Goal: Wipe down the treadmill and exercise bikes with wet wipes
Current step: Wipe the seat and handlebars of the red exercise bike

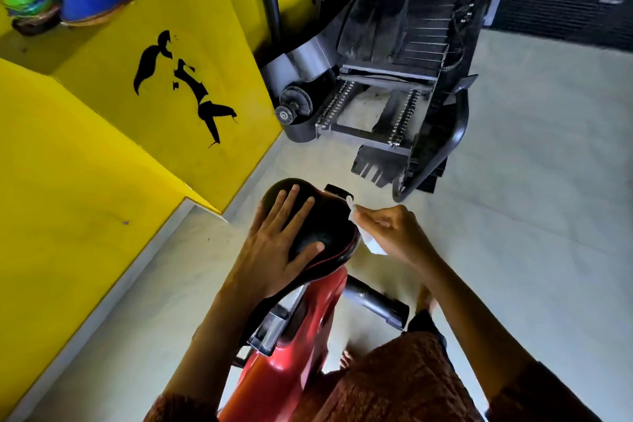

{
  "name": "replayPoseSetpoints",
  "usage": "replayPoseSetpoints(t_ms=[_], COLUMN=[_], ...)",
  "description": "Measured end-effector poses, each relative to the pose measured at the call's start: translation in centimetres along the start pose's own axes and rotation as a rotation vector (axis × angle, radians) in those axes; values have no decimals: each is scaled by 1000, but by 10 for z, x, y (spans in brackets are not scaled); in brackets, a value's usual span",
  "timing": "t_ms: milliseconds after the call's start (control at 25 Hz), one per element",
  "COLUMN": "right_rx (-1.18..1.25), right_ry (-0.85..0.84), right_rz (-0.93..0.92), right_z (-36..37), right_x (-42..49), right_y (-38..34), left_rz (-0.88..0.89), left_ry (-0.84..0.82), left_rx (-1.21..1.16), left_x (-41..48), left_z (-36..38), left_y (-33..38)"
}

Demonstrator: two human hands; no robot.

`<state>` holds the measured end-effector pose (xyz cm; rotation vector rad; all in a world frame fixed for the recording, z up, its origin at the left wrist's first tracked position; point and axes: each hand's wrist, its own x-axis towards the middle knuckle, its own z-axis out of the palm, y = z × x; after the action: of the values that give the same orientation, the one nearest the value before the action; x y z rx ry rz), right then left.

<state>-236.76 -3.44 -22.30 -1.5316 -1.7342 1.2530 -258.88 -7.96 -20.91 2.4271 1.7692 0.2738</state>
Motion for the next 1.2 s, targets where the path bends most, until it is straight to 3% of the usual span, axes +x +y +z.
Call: replayPoseSetpoints(t_ms=[200, 400, 560, 720, 840, 880, 960, 1120, 1200], right_rx=[6, 277, 44, 211, 429, 463, 310, -405, -597], right_ry=[-91, -152, -109, 31, 243, 284, 296, 100, 98], right_rz=[-49, 68, -85, -27, 98, 53, -173, -849, -991], right_z=[23, -3, 23, 16, 34, 48, 78, 92, 69], right_x=[40, 22, 42, 10, -36, -51, -75, -69, -53], right_y=[-41, -12, -32, -21, 0, 5, 17, 49, 56], left_rz=[13, 30, 45, 45, 44, 46, 49, 38, 21], left_ry=[5, -3, 30, 45, 58, 61, 77, 130, 154], left_rx=[8, 23, 34, 26, 67, 82, 109, 92, 74], left_x=[10, 4, 5, -10, -29, -34, -45, -75, -96], left_z=[1, 0, 0, -2, -1, 0, 1, 0, -1], left_y=[1, 0, 1, 2, 2, 2, 2, 1, 1])
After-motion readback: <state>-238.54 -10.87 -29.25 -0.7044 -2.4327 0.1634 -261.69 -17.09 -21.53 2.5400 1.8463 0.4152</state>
